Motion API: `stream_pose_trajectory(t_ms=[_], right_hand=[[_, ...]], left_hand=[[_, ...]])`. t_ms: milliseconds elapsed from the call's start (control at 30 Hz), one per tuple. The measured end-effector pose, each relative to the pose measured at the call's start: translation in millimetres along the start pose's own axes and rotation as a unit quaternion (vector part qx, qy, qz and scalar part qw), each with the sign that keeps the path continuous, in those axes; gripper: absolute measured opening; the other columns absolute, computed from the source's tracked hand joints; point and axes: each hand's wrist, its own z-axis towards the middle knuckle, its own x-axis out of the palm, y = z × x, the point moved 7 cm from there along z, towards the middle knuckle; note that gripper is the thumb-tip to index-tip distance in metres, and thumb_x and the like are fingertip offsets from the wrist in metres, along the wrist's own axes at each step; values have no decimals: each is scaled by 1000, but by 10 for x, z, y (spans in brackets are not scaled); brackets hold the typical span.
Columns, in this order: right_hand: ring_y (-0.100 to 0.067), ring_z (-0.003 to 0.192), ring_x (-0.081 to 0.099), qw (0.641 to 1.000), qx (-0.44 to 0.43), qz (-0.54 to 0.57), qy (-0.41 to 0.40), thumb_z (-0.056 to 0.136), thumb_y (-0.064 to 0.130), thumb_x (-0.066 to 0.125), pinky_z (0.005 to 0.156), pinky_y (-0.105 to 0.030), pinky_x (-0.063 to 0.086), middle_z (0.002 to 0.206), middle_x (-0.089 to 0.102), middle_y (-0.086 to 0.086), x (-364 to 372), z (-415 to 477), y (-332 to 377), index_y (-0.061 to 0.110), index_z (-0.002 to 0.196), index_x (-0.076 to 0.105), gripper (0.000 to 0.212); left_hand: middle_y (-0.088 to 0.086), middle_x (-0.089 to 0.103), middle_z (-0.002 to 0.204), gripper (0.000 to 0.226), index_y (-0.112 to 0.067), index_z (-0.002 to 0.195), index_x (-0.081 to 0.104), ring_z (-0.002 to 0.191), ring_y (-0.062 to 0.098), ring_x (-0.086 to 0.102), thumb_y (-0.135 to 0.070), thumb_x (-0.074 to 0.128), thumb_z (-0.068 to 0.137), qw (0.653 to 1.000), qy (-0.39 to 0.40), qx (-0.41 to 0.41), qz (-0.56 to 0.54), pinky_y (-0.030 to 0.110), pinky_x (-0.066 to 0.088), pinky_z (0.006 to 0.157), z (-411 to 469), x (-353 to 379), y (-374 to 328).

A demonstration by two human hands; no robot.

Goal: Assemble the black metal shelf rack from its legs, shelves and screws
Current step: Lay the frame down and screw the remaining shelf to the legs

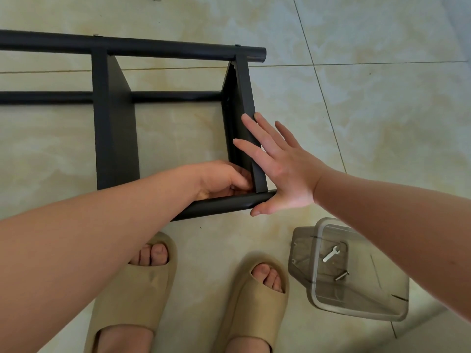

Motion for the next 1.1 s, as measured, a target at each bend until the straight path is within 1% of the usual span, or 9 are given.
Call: stream_pose_trajectory(t_ms=[167,300,433,533,667,767,867,967,1100], right_hand=[[-30,154,-18,1000,2,6,4,59,93,47,124,-55,-2,168,-18,-9,-1,0,-2,20,160,11,130],[-31,154,-18,1000,1,2,4,59,94,46,124,-56,-1,168,-18,-9,-6,-1,1,19,160,11,130],[-30,154,-19,1000,2,3,6,59,94,45,124,-55,-2,167,-19,-9,-2,2,1,20,161,10,131],[-30,154,-19,1000,3,3,9,58,94,45,124,-55,-2,167,-20,-8,7,0,4,20,161,10,131],[-30,154,-19,1000,3,3,7,58,94,45,124,-55,-2,167,-20,-8,-1,1,-3,20,161,10,131],[-30,154,-19,1000,4,2,6,58,94,45,124,-55,-1,167,-20,-8,-1,5,-3,20,161,10,131],[-30,154,-19,1000,3,4,4,58,94,46,124,-55,-1,167,-19,-9,3,5,-2,20,161,10,131],[-30,154,-19,1000,1,6,2,59,94,47,124,-54,-2,168,-19,-8,3,3,0,20,161,10,131],[-30,154,-19,1000,1,7,1,59,94,47,124,-55,0,168,-19,-9,-2,1,-1,20,161,10,131]], left_hand=[[11,70,87,22,-5,97,71,77,22,66,-6,49,93,999,6,-35,13,31,53,73,-5,40,11],[10,70,79,16,-7,88,70,71,21,67,-3,55,92,998,-28,0,61,29,54,67,8,-4,-18],[9,69,72,20,-7,82,70,64,19,67,3,55,91,999,-30,7,37,27,54,63,18,-31,-9],[14,67,76,23,-5,83,68,67,22,67,8,51,91,1000,-12,9,-2,31,54,69,20,-13,-6],[11,71,78,26,-4,87,68,71,21,69,7,45,91,1000,10,-2,-13,30,56,70,8,25,-15],[13,72,88,21,-4,95,71,80,24,69,-3,50,91,1000,2,-17,11,32,55,74,6,22,-3],[13,72,84,17,-6,89,72,79,26,68,-1,56,90,999,-29,-5,43,36,53,80,9,-14,-8],[9,71,72,21,-8,79,71,67,21,69,2,57,90,999,-36,2,40,31,54,72,13,-38,-5],[9,70,70,25,-6,81,70,64,18,69,7,51,92,1000,-12,1,7,27,55,65,0,-4,-6]])
